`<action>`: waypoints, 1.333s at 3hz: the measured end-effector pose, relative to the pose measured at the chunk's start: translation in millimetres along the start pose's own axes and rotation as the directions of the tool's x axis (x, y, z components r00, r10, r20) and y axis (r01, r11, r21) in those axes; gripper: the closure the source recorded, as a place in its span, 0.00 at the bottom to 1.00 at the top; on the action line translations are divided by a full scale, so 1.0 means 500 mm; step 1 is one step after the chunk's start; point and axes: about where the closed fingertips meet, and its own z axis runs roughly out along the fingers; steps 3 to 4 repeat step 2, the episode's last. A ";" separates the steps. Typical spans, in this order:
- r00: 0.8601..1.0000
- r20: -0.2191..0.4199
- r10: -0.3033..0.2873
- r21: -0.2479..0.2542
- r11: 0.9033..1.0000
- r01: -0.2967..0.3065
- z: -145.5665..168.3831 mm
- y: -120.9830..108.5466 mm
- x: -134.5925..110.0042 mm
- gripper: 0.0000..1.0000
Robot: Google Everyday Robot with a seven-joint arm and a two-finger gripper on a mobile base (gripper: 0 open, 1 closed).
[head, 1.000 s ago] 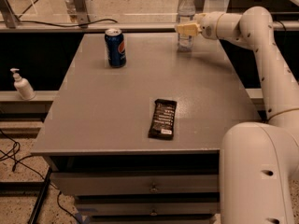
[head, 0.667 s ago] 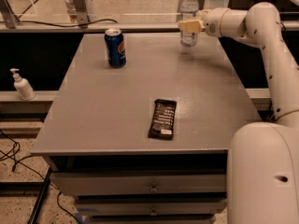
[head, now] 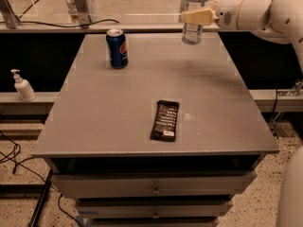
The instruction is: Pick blue plastic bottle
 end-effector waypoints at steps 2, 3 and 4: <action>0.994 -0.018 0.104 -0.034 0.994 -0.105 -0.048 0.107 0.002 1.00; 0.994 -0.018 0.104 -0.034 0.994 -0.105 -0.048 0.107 0.002 1.00; 0.994 -0.018 0.104 -0.034 0.994 -0.105 -0.048 0.107 0.002 1.00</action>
Offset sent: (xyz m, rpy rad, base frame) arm -0.0437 0.0035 0.0216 0.0643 0.0423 -0.0013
